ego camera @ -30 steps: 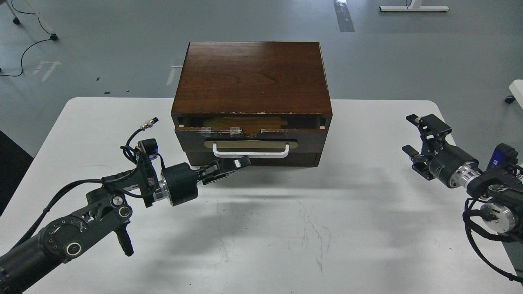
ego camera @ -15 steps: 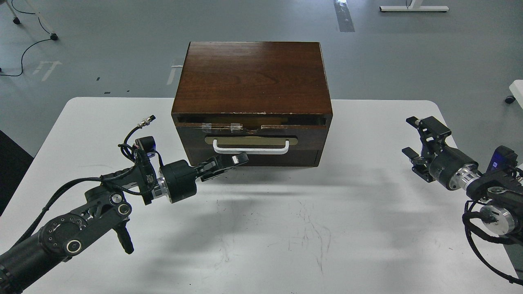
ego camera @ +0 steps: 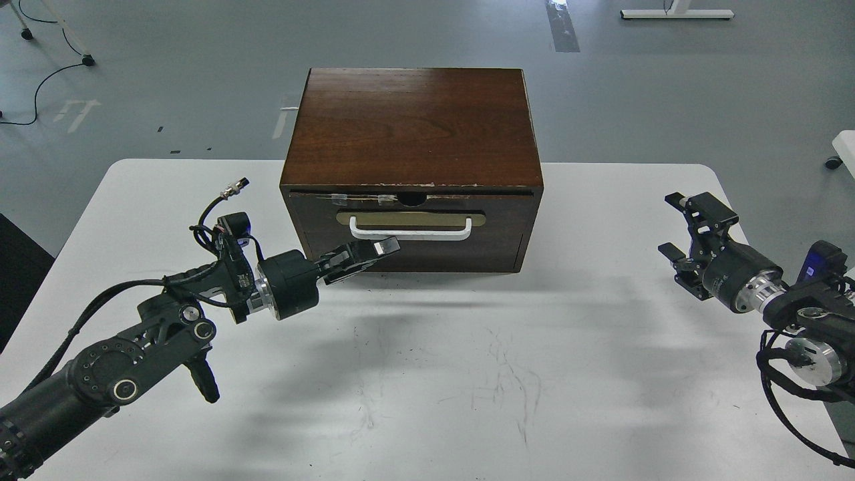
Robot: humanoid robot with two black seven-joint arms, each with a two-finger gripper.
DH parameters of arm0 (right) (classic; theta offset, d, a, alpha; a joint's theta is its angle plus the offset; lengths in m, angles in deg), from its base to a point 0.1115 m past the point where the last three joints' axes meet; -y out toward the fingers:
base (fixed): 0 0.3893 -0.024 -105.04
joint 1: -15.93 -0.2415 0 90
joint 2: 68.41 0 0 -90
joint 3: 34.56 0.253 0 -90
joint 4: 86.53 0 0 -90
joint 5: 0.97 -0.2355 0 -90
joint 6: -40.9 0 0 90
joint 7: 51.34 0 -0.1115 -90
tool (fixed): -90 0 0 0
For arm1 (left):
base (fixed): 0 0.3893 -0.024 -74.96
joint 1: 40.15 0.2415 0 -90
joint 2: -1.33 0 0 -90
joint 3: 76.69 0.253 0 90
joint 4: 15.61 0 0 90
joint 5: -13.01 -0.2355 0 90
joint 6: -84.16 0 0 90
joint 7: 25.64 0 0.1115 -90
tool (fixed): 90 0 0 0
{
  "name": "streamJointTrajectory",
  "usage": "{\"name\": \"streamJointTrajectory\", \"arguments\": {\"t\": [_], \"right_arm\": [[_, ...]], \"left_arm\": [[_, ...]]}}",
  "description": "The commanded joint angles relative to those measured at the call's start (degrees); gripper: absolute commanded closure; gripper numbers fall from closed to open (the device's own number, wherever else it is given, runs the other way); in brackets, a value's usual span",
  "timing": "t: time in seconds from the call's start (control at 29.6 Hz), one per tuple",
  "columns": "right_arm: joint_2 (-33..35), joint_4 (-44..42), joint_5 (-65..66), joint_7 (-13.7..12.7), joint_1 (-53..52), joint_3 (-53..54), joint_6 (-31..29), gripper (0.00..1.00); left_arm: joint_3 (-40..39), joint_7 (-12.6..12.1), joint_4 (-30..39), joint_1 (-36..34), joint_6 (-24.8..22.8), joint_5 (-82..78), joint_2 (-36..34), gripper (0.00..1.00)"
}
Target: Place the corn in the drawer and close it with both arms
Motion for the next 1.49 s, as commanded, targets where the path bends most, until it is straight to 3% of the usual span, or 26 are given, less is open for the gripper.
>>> {"name": "streamJointTrajectory", "arguments": {"t": [0.0, 0.34, 0.51, 0.68, 0.71, 0.74, 0.81, 0.84, 1.05, 1.25, 1.45], "right_arm": [[0.0, 0.0, 0.0, 0.0, 0.2, 0.0, 0.3, 0.01], [0.0, 0.2, 0.0, 0.0, 0.4, 0.0, 0.6, 0.01], [0.0, 0.2, 0.0, 0.0, 0.4, 0.0, 0.6, 0.01], [0.1, 0.2, 0.0, 0.0, 0.6, 0.2, 0.6, 0.01], [0.1, 0.2, 0.0, 0.0, 0.6, 0.4, 0.6, 0.01], [0.1, 0.2, -0.1, 0.0, 0.6, 0.7, 0.6, 0.01], [0.1, 0.2, -0.1, 0.0, 0.6, 1.0, 0.7, 0.01], [0.1, 0.2, -0.1, 0.0, 0.5, 1.5, 0.7, 0.01], [-0.2, 0.1, -0.2, 0.0, 0.6, 4.7, 0.8, 0.01], [-2.3, -0.4, -0.4, 0.0, 0.6, 6.5, 0.8, 0.0], [-5.3, -0.6, -1.1, 0.0, 0.6, 6.9, 0.9, 0.0]], "left_arm": [[-0.1, 0.0, 0.0, 0.0, 0.2, 0.0, 0.0, 1.0], [0.3, 0.0, 0.0, -0.2, 0.7, 2.7, 0.0, 1.0], [1.2, 0.0, 1.5, 0.7, -1.9, 2.7, -1.0, 1.0], [1.1, 0.0, 7.5, 3.3, -5.1, 2.9, -3.6, 1.0], [0.7, 0.0, 9.6, 3.6, -5.7, 3.7, -4.6, 0.97], [0.5, 0.0, 11.5, 4.1, -5.9, 5.6, -5.6, 0.71], [0.2, 0.0, 13.3, 5.0, -5.9, 8.9, -6.8, 0.33], [-0.2, 0.0, 14.8, 5.4, -5.9, 12.8, -7.9, 0.0], [-4.4, 0.0, 18.4, 7.9, -5.6, 28.8, -13.1, 0.0], [-14.6, 0.0, 17.1, 15.0, -2.0, 40.7, -14.3, 0.0], [-15.8, 0.0, 14.4, 20.0, 1.0, 48.8, -14.5, 0.0]]}}
